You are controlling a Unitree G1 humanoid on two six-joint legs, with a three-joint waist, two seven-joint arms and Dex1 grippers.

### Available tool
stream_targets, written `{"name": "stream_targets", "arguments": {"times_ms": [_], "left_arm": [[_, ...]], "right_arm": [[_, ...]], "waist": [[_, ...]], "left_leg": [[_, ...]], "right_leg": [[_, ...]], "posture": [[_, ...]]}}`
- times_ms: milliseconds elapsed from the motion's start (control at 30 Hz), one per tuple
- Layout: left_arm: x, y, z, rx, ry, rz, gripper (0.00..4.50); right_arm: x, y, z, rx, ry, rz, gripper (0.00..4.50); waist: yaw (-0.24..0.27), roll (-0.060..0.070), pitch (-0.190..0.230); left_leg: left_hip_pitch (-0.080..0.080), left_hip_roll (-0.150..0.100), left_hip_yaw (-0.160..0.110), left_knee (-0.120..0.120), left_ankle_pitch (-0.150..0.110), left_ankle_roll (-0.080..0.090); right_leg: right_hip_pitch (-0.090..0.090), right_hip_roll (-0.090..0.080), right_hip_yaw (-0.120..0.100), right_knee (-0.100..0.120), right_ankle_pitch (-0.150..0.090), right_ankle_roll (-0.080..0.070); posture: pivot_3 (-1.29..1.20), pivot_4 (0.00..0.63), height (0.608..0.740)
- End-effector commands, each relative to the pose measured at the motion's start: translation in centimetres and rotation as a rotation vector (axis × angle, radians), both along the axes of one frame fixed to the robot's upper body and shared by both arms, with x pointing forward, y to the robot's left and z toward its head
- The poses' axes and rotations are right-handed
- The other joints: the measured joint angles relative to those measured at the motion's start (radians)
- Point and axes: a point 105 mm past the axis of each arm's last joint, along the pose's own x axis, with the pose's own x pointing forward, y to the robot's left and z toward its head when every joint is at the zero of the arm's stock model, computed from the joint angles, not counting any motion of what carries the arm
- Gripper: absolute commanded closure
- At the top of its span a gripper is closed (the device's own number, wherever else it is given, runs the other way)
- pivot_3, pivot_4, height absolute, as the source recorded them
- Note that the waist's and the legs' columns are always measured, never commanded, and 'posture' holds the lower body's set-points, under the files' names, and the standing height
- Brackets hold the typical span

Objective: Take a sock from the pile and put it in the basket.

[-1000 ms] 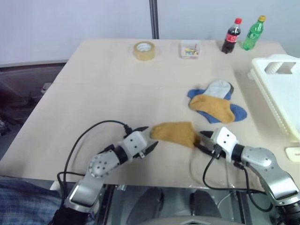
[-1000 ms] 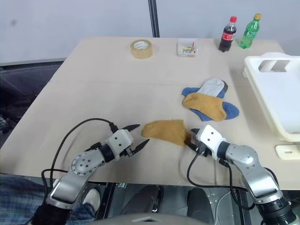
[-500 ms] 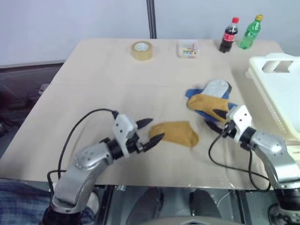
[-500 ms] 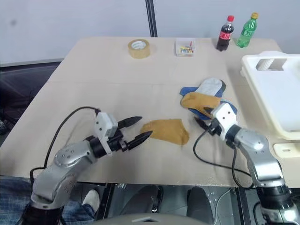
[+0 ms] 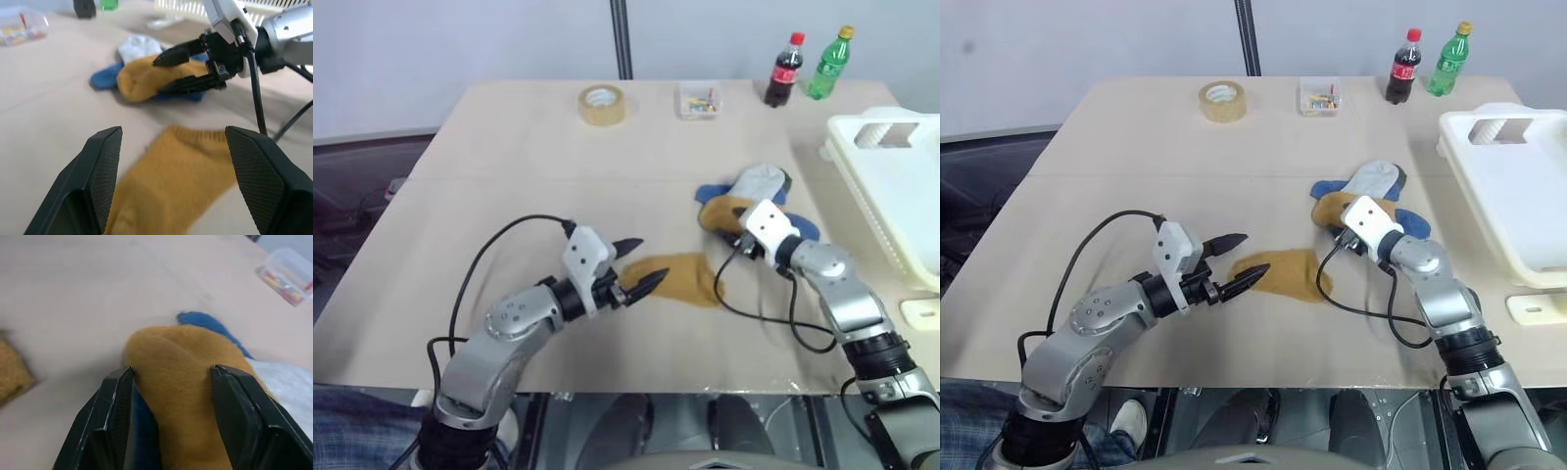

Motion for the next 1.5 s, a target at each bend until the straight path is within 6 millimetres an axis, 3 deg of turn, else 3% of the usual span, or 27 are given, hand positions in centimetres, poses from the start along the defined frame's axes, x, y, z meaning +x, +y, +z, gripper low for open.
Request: {"name": "stream_targets", "arguments": {"times_ms": [33, 200, 333, 567, 667, 767, 900, 1000, 1200, 1333, 1500], "left_arm": [[-0.3, 0.2, 0.6, 0.014, -0.041, -0.004, 0.85], [-0.3, 0.5, 0.6, 0.01, -0.036, 0.003, 0.85], [-0.3, 0.8, 0.5, 0.019, -0.038, 0.018, 0.85], [-0.5, 1.0, -0.1, 0.029, -0.036, 0.03, 0.85], [-0.5, 0.9, -0.3, 0.026, -0.034, 0.034, 0.85], [0.6, 0.3, -0.8, 0.024, -0.03, 0.049, 0.85], [3.5, -1.3, -1.8, 0.077, -0.045, 0.092, 0.85], [6.1, -3.3, -2.4, 0.12, -0.081, 0.09, 0.85], [10.0, -8.2, -2.9, 0.161, -0.128, -0.025, 0.85], [11.5, -10.6, -2.9, 0.196, -0.173, -0.105, 0.85], [12.8, -11.5, -3.7, 0.249, -0.181, -0.127, 0.85]], "right_arm": [[0.4, 0.6, 1.3, -0.001, -0.068, 0.022, 2.8], [0.5, 0.9, 1.8, 0.009, -0.086, 0.038, 4.47], [0.1, 1.5, 2.6, 0.021, -0.103, 0.068, 4.47], [-0.5, 2.4, 1.5, -0.063, -0.096, 0.125, 4.47], [-1.0, 2.7, 2.3, 0.004, -0.093, 0.141, 4.47], [-2.6, 2.7, 4.1, 0.177, -0.04, 0.175, 4.47], [-5.2, 1.7, 4.8, 0.201, 0.015, 0.222, 4.47], [-6.6, 0.1, 4.9, 0.222, 0.055, 0.189, 3.63], [-8.1, -2.3, 4.7, 0.228, 0.077, 0.075, 0.85], [-8.8, -2.6, 4.6, 0.241, 0.082, 0.039, 0.85], [-9.6, -3.0, 4.6, 0.254, 0.081, 0.001, 0.85]], "waist": [[0.0, 0.0, 0.0], [-0.001, 0.0, 0.0], [0.0, 0.0, 0.0], [0.0, 0.0, 0.0], [0.001, 0.0, 0.0], [0.002, 0.0, 0.0], [0.023, 0.0, 0.001], [0.035, -0.001, 0.001], [0.024, -0.003, 0.002], [0.02, -0.004, 0.003], [0.021, -0.005, 0.004]], "left_leg": [[0.0, 0.0, 0.0, 0.0, 0.0, 0.0], [0.0, 0.0, 0.0, 0.0, 0.0, 0.0], [0.0, 0.0, 0.0, 0.0, 0.0, 0.0], [0.0, 0.0, 0.0, 0.0, 0.0, 0.0], [0.0, 0.0, 0.0, 0.0, 0.0, 0.0], [0.0, 0.0, 0.0, -0.001, 0.0, 0.0], [-0.001, -0.001, -0.002, 0.0, 0.0, 0.0], [-0.002, -0.001, -0.002, 0.0, 0.0, 0.0], [-0.006, -0.002, -0.003, 0.001, 0.0, 0.0], [-0.01, -0.001, -0.001, 0.002, 0.0, 0.0], [-0.011, -0.002, -0.001, 0.002, 0.0, 0.0]], "right_leg": [[0.0, 0.0, 0.0, 0.0, 0.0, 0.0], [0.0, 0.0, 0.0, 0.0, 0.0, 0.0], [0.0, 0.0, 0.0, 0.0, 0.0, 0.0], [0.0, 0.0, 0.0, 0.0, 0.0, 0.0], [0.0, 0.0, 0.0, 0.0, 0.0, 0.0], [0.0, 0.0, 0.0, -0.001, 0.0, 0.0], [0.0, -0.001, -0.002, -0.001, 0.0, 0.0], [0.0, -0.001, -0.002, -0.002, 0.0, 0.0], [-0.002, -0.002, -0.004, -0.003, 0.0, 0.0], [-0.007, -0.002, -0.003, -0.001, 0.0, 0.0], [-0.007, -0.002, -0.004, -0.001, 0.0, 0.001]], "posture": [[0.0, 0.15, 0.74], [0.0, 0.15, 0.74], [0.0, 0.15, 0.74], [0.0, 0.15, 0.74], [0.0, 0.15, 0.74], [0.0, 0.15, 0.74], [0.0, 0.15, 0.74], [0.0, 0.15, 0.74], [0.0, 0.15, 0.74], [0.0, 0.15, 0.74], [0.0, 0.15, 0.74]]}}
